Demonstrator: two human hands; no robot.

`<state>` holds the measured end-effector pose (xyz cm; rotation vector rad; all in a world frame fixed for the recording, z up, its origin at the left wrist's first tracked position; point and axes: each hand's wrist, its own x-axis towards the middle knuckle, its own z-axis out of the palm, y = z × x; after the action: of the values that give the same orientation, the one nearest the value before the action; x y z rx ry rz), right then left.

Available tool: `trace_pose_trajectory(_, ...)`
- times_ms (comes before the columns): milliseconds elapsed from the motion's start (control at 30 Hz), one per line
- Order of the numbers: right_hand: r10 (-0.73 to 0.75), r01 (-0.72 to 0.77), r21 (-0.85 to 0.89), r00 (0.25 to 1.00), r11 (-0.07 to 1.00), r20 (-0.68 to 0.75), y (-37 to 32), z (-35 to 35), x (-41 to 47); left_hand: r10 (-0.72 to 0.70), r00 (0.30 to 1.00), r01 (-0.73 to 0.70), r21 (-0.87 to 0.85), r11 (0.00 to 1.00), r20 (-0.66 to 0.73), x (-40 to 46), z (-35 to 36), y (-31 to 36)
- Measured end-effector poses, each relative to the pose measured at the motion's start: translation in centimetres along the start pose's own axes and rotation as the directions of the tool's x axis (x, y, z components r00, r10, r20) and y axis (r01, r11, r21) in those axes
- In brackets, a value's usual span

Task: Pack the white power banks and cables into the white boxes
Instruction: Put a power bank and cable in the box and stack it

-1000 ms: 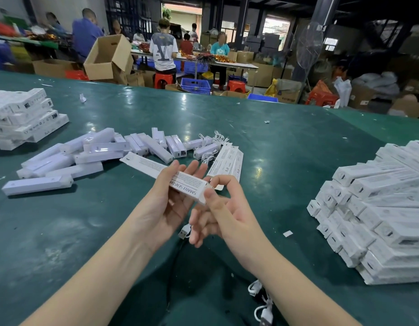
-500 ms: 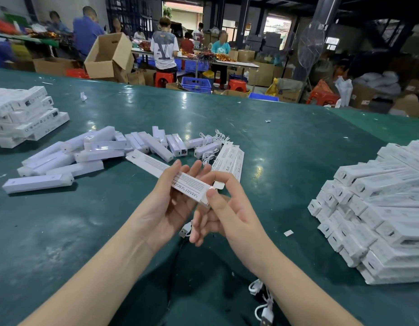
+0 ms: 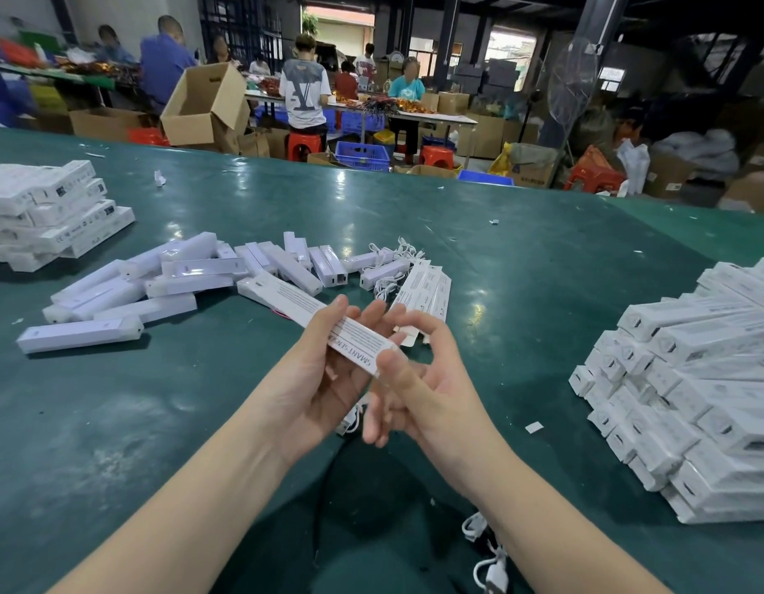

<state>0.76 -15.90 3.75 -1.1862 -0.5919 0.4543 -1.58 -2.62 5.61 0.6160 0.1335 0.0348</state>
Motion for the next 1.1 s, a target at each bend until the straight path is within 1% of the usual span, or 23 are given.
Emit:
trace_pose_trajectory(67,0.118,-0.117,0.06,0.993,0.991,-0.019,0.1,-0.1,0.1,-0.028,1.0,0.028,0.014,1.0,0.003,-0.1,0.0,0.0)
trace_pose_trajectory(133,0.198,-0.197,0.033,0.98,0.98,-0.008,0.5,-0.1,0.5,-0.065,0.998,0.065,0.014,0.998,-0.007,0.0,-0.1,0.2)
trace_pose_trajectory(200,0.246,-0.243,-0.089,0.969,0.966,0.03,0.5,-0.2,1.0,-0.109,0.994,0.109,-0.008,0.994,-0.003,0.0,-0.1,0.6)
trace_pose_trajectory(233,0.283,-0.265,-0.204,0.957,0.942,0.066,0.3,-0.3,1.6,-0.128,0.992,0.128,0.001,0.992,0.007,0.0,-0.1,0.9)
trace_pose_trajectory(267,0.339,-0.275,-0.36,0.932,0.892,0.126,-0.1,-0.4,2.2,-0.139,0.99,0.138,0.031,0.99,0.011,0.0,-0.1,1.1)
trace_pose_trajectory(333,0.495,-0.218,-0.687,0.837,0.693,0.233,-1.1,-0.8,4.2,-0.136,0.991,0.137,0.096,0.986,-0.012,0.3,-0.3,1.7)
trace_pose_trajectory(367,0.554,-0.192,-0.782,0.802,0.593,0.224,-1.4,-1.0,5.6,-0.118,0.992,0.122,0.101,0.987,-0.046,0.6,-0.5,1.9)
trace_pose_trajectory(400,0.562,-0.178,-0.839,0.809,0.514,0.173,-1.4,-1.3,7.2,-0.087,0.991,0.095,0.084,0.992,-0.102,1.1,-0.8,2.3)
trace_pose_trajectory(433,0.5,-0.164,-0.878,0.861,0.449,0.095,-1.3,-1.4,9.1,-0.045,0.984,0.056,0.061,0.997,-0.175,1.6,-1.1,2.7)
trace_pose_trajectory(500,0.243,-0.121,-0.931,0.969,0.345,-0.036,-0.8,-1.5,13.3,0.064,0.949,-0.04,0.083,0.996,-0.308,2.5,-2.0,3.3)
trace_pose_trajectory(533,0.138,-0.093,-0.954,0.989,0.284,-0.056,-0.2,-1.3,15.3,0.11,0.931,-0.075,0.114,0.991,-0.347,2.8,-2.4,3.5)
trace_pose_trajectory(567,0.088,-0.063,-0.974,0.995,0.216,-0.045,0.5,-1.2,17.1,0.141,0.917,-0.096,0.138,0.986,-0.374,3.0,-2.7,3.7)
trace_pose_trajectory(667,0.191,-0.058,-0.998,0.98,-0.025,-0.062,3.5,-0.8,21.2,0.143,0.883,-0.092,0.132,0.987,-0.447,3.0,-2.8,3.9)
trace_pose_trajectory(700,0.231,-0.069,-0.995,0.969,-0.077,-0.085,4.4,-0.6,22.0,0.133,0.878,-0.087,0.121,0.989,-0.46,3.0,-2.8,3.9)
trace_pose_trajectory(733,0.242,-0.069,-0.992,0.966,-0.108,-0.094,5.0,-0.4,22.4,0.131,0.878,-0.088,0.114,0.99,-0.46,2.9,-2.8,4.0)
trace_pose_trajectory(800,0.152,-0.052,-0.99,0.986,-0.134,-0.072,5.6,-0.3,22.5,0.144,0.882,-0.09,0.139,0.986,-0.449,2.9,-2.9,4.3)
trace_pose_trajectory(833,0.065,-0.053,-0.992,0.996,-0.111,-0.06,5.7,-0.4,22.2,0.153,0.883,-0.082,0.176,0.981,-0.444,2.9,-3.0,4.3)
trace_pose_trajectory(900,-0.092,-0.066,-0.998,0.994,0.009,-0.067,5.5,-0.8,21.1,0.182,0.893,-0.072,0.267,0.961,-0.412,3.0,-3.3,4.3)
trace_pose_trajectory(933,-0.152,-0.076,-0.99,0.984,0.118,-0.094,5.4,-1.0,20.4,0.204,0.899,-0.074,0.325,0.943,-0.387,3.1,-3.5,4.2)
trace_pose_trajectory(1000,-0.222,-0.085,-0.88,0.952,0.468,-0.21,4.8,-1.2,18.4,0.28,0.894,-0.08,0.491,0.867,-0.349,3.1,-4.0,4.1)
trace_pose_trajectory(1033,-0.233,-0.071,-0.775,0.933,0.628,-0.274,4.4,-1.3,17.2,0.344,0.878,-0.082,0.603,0.793,-0.332,3.0,-4.1,4.0)
trace_pose_trajectory(1067,-0.241,-0.055,-0.683,0.913,0.728,-0.331,3.9,-1.4,15.8,0.421,0.854,-0.078,0.726,0.683,-0.305,2.9,-4.2,4.0)
trace_pose_trajectory(1100,-0.246,-0.042,-0.623,0.896,0.781,-0.37,3.4,-1.7,14.5,0.498,0.83,-0.067,0.842,0.535,-0.251,2.7,-4.3,4.0)
